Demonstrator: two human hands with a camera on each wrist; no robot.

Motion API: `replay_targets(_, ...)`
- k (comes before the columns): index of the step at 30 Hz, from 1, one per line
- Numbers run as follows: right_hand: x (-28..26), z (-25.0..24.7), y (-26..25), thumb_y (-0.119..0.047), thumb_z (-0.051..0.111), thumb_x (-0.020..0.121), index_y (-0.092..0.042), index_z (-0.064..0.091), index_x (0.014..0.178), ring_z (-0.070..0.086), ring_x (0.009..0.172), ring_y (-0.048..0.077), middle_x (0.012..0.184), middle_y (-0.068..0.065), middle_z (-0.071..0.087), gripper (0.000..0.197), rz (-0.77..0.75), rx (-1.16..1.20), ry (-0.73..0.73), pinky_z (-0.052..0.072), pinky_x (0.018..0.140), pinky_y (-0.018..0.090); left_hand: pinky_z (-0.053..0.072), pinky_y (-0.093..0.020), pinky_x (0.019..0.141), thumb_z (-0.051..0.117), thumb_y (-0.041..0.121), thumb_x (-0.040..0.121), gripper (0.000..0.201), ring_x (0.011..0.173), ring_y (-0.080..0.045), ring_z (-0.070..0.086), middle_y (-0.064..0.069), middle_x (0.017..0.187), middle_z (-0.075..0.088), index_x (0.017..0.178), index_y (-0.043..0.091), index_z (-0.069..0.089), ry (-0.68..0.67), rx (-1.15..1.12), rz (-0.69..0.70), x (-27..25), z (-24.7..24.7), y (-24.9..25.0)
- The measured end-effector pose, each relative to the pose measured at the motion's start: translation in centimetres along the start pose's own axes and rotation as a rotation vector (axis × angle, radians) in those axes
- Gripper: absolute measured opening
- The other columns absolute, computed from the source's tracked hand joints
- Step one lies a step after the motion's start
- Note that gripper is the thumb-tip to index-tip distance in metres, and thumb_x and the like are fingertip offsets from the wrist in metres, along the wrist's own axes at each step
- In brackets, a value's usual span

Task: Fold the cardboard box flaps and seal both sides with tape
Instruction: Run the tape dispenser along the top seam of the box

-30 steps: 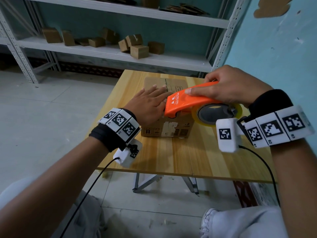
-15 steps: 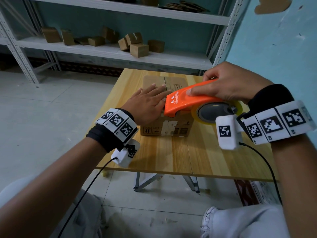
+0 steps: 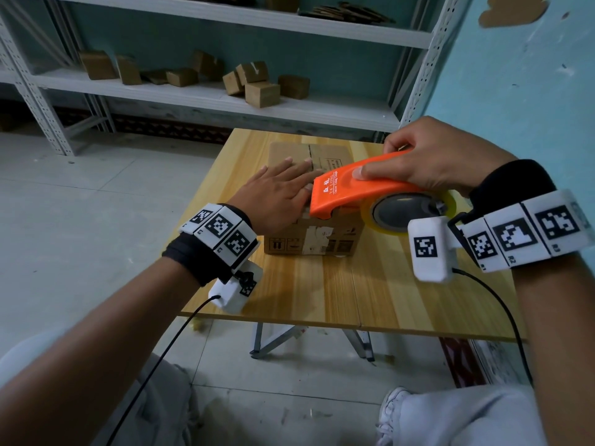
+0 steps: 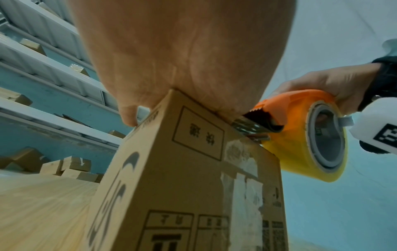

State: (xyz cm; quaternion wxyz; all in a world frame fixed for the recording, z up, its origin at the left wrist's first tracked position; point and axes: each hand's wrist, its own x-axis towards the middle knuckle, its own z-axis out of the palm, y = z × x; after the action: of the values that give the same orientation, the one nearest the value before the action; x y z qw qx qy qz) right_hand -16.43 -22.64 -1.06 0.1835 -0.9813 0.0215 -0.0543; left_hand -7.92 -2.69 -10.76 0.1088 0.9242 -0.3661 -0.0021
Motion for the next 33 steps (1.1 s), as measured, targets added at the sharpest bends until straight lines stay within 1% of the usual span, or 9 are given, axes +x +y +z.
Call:
replay_targets(3, -0.1, -0.1, 0.1, -0.062, 0.070, 0.073, -0.018, 0.066, 0.077, 0.058, 0.078, 0.015, 0.080, 0.002, 0.062, 0.045, -0.006, 0.016, -0.008, 0.041, 0.061, 0.028, 0.005, -0.052, 0.119, 0.009, 0.044, 0.100, 0.054, 0.148, -0.020, -0.006, 0.003, 0.161, 0.001, 0.152, 0.033, 0.005, -0.004, 0.035, 0.024, 0.0, 0.2, -0.1)
replay_targets(7, -0.2, -0.3, 0.3, -0.061, 0.070, 0.074, -0.018, 0.066, 0.077, 0.058, 0.077, 0.015, 0.079, 0.001, 0.062, 0.043, -0.010, 0.032, -0.013, 0.039, 0.060, 0.027, 0.003, -0.048, 0.120, 0.014, 0.038, 0.104, 0.048, 0.148, -0.018, -0.006, 0.004, 0.161, 0.001, 0.152, 0.034, 0.004, 0.005, 0.000, 0.004, 0.0, 0.2, 0.1)
replay_targets(12, -0.3, -0.4, 0.6, -0.060, 0.071, 0.074, -0.018, 0.066, 0.076, 0.059, 0.076, 0.015, 0.079, 0.002, 0.063, 0.042, -0.017, 0.051, -0.017, 0.041, 0.061, 0.027, -0.001, -0.044, 0.120, 0.011, 0.037, 0.104, 0.048, 0.148, -0.016, -0.008, 0.005, 0.161, 0.002, 0.152, 0.031, 0.005, -0.003, 0.041, 0.035, -0.2, 0.0, 0.4)
replay_targets(18, -0.3, -0.5, 0.8, -0.060, 0.071, 0.073, -0.018, 0.067, 0.075, 0.059, 0.076, 0.014, 0.079, 0.002, 0.063, 0.042, -0.018, 0.066, -0.018, 0.041, 0.062, 0.027, 0.001, -0.045, 0.120, 0.002, 0.044, 0.094, 0.060, 0.148, -0.017, -0.007, 0.004, 0.161, 0.004, 0.152, 0.029, 0.007, -0.004, 0.075, 0.067, -0.2, 0.0, 0.3)
replay_targets(20, -0.5, -0.6, 1.1, -0.059, 0.071, 0.073, -0.017, 0.066, 0.073, 0.059, 0.075, 0.014, 0.077, 0.002, 0.064, 0.042, -0.008, 0.064, -0.014, 0.041, 0.061, 0.028, 0.001, -0.046, 0.120, 0.006, 0.042, 0.101, 0.053, 0.148, -0.016, -0.006, 0.004, 0.161, 0.003, 0.152, 0.030, 0.008, 0.007, 0.018, 0.031, 0.0, 0.2, 0.2)
replay_targets(22, -0.8, -0.9, 1.7, -0.058, 0.072, 0.073, -0.016, 0.066, 0.073, 0.059, 0.073, 0.015, 0.075, 0.002, 0.064, 0.042, 0.011, 0.077, -0.011, 0.041, 0.062, 0.028, 0.003, -0.047, 0.120, 0.008, 0.044, 0.101, 0.053, 0.148, -0.017, -0.005, 0.004, 0.161, 0.003, 0.153, 0.030, 0.008, 0.002, -0.025, -0.005, 0.2, 0.4, 0.0)
replay_targets(24, -1.2, -1.1, 2.2, -0.056, 0.072, 0.073, -0.015, 0.066, 0.072, 0.058, 0.072, 0.015, 0.074, 0.002, 0.064, 0.041, 0.024, 0.097, -0.018, 0.041, 0.062, 0.028, 0.004, -0.049, 0.120, 0.007, 0.045, 0.099, 0.055, 0.148, -0.018, -0.005, 0.003, 0.161, 0.003, 0.152, 0.030, 0.008, -0.005, -0.015, -0.005, 0.3, 0.4, 0.0)
replay_targets(28, -1.3, -1.1, 2.8, -0.057, 0.072, 0.072, -0.015, 0.068, 0.074, 0.059, 0.074, 0.015, 0.075, 0.002, 0.065, 0.043, 0.031, 0.112, -0.015, 0.042, 0.063, 0.029, 0.002, -0.046, 0.120, 0.014, 0.039, 0.104, 0.049, 0.148, -0.016, -0.005, 0.005, 0.161, 0.002, 0.152, 0.031, 0.008, -0.001, -0.054, -0.013, 0.2, 0.3, 0.3)
replay_targets(33, -1.3, -1.1, 3.1, -0.057, 0.072, 0.072, -0.015, 0.068, 0.075, 0.059, 0.072, 0.015, 0.074, 0.002, 0.065, 0.043, 0.038, 0.124, -0.013, 0.043, 0.063, 0.029, 0.005, -0.049, 0.120, 0.013, 0.039, 0.103, 0.050, 0.148, -0.017, -0.006, 0.003, 0.161, 0.003, 0.152, 0.029, 0.007, -0.001, -0.017, 0.014, 0.4, 0.5, -0.1)
